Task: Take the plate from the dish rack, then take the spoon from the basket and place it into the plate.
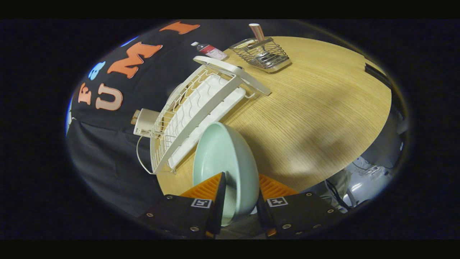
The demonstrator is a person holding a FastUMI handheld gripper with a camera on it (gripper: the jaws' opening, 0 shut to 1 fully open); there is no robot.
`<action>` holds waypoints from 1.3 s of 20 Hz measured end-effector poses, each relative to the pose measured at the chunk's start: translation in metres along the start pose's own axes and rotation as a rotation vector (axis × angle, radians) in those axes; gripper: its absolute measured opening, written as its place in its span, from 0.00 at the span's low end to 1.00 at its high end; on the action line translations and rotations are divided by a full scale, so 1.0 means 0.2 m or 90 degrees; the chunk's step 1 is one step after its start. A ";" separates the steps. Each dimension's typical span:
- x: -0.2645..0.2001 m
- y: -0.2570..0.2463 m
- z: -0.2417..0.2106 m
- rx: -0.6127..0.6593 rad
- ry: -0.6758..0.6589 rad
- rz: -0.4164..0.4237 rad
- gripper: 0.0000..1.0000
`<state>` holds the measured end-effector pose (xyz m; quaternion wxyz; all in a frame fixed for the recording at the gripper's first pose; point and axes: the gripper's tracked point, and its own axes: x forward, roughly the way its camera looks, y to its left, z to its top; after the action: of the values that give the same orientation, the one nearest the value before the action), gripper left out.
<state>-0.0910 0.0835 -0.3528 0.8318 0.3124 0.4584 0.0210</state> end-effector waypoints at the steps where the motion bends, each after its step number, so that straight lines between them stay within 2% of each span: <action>1: -0.01 -0.01 0.02 -0.013 -0.008 -0.011 0.52; 4: -0.03 -0.11 0.08 -0.037 -0.025 -0.061 0.63; 9: -0.11 -0.21 0.26 -0.034 -0.076 -0.093 0.93; 11: -0.15 -0.26 0.35 -0.050 -0.099 -0.113 0.99; 16: -0.25 -0.34 0.59 -0.092 -0.162 -0.158 0.99; 20: -0.31 -0.34 0.76 -0.125 -0.204 -0.170 0.99; 26: -0.36 -0.34 1.02 -0.237 -0.265 -0.207 0.99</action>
<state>0.0090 -0.0956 -0.2566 0.9430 0.0751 0.3105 -0.0934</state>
